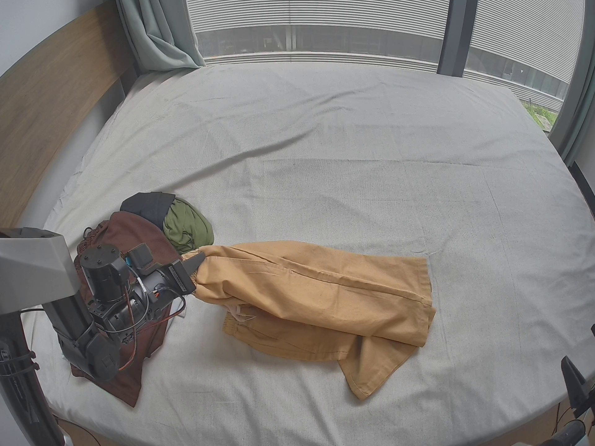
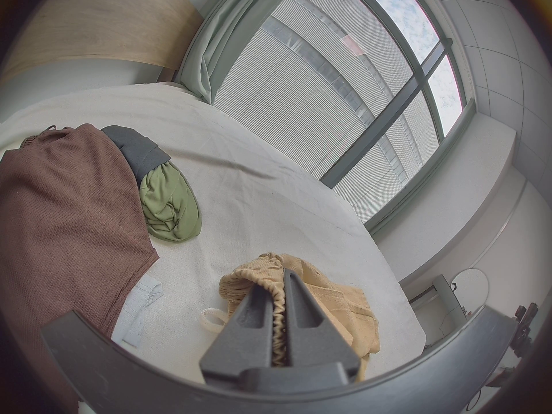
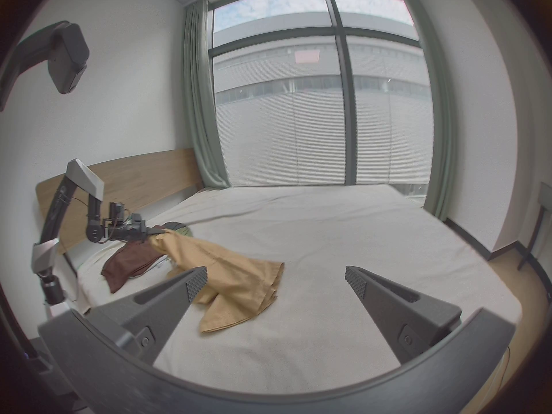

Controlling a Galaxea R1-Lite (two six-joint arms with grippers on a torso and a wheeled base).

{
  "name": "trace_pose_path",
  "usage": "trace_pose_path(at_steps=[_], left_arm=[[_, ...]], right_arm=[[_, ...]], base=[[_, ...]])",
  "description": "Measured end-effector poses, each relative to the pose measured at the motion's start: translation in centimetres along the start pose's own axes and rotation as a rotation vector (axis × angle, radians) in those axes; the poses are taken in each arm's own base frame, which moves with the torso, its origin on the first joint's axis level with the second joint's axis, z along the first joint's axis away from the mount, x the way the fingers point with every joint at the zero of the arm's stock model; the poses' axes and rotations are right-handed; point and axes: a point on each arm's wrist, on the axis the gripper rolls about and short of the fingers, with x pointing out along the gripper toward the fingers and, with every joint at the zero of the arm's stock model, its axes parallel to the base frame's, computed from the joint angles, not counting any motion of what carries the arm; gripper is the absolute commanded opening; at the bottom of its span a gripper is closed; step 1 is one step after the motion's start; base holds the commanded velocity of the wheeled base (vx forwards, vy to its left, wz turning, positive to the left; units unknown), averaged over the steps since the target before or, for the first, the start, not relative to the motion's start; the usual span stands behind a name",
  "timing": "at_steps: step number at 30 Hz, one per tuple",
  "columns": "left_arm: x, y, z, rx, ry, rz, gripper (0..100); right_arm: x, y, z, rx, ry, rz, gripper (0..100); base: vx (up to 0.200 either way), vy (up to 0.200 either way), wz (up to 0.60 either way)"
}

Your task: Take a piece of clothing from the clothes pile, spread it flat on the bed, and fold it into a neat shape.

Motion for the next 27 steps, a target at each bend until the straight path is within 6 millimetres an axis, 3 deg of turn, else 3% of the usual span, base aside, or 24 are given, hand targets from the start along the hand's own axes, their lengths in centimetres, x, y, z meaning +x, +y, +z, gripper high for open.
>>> trace_pose_path(at_steps=[8,27], left_arm=[[-0.1,-0.1,0.2,0.002,-0.007,-0.003,0],[-0.7,-0.9,1.1,0.009,-0.036,-0.022,0]], right_arm=[[1.9,-0.2,1.9,0.035,0.127,0.071,100],[9.0,-0.6,4.9,0.145,0.391,0.353,100]], base=[[0.000,0.000,0.00],[0.000,0.000,0.00]])
